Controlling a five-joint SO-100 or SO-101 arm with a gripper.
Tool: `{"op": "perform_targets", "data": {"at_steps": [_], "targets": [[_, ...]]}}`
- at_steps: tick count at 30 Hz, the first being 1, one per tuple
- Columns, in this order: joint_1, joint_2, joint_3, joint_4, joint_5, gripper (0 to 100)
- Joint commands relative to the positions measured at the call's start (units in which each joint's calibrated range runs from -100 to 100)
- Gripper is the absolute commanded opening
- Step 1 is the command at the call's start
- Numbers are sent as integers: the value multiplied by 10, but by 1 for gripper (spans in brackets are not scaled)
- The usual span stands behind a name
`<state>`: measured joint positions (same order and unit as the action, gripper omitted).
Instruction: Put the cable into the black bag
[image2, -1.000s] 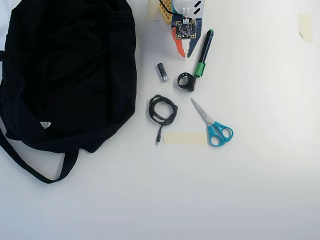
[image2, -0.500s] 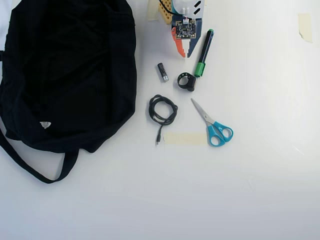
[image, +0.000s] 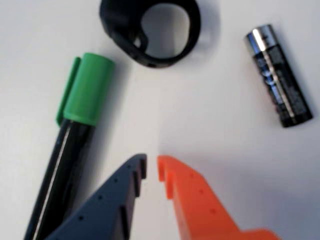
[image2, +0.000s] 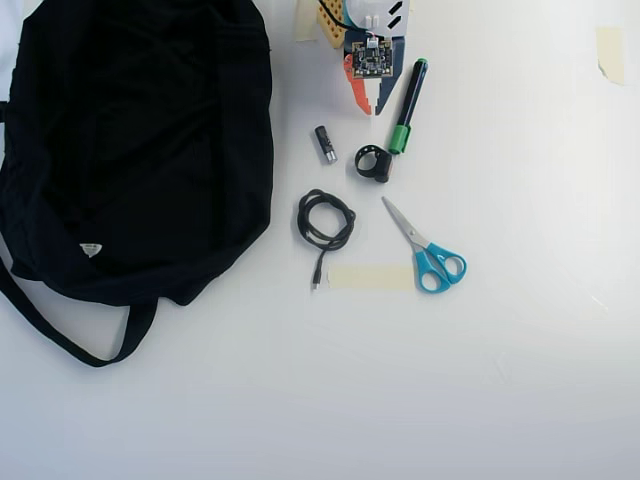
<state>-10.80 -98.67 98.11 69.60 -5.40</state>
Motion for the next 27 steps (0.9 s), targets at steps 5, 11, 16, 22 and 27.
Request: {"op": "perform_targets", "data": {"at_steps": [5, 11, 16, 22, 27], "targets": [[-3, -1, 4, -37, 2, 3], [-3, 78, -46, -199, 2, 3], [-3, 177, -104, -329, 0, 3], [-4, 334, -174, -563, -4, 3], [-4, 482, -225, -790, -4, 3]]}}
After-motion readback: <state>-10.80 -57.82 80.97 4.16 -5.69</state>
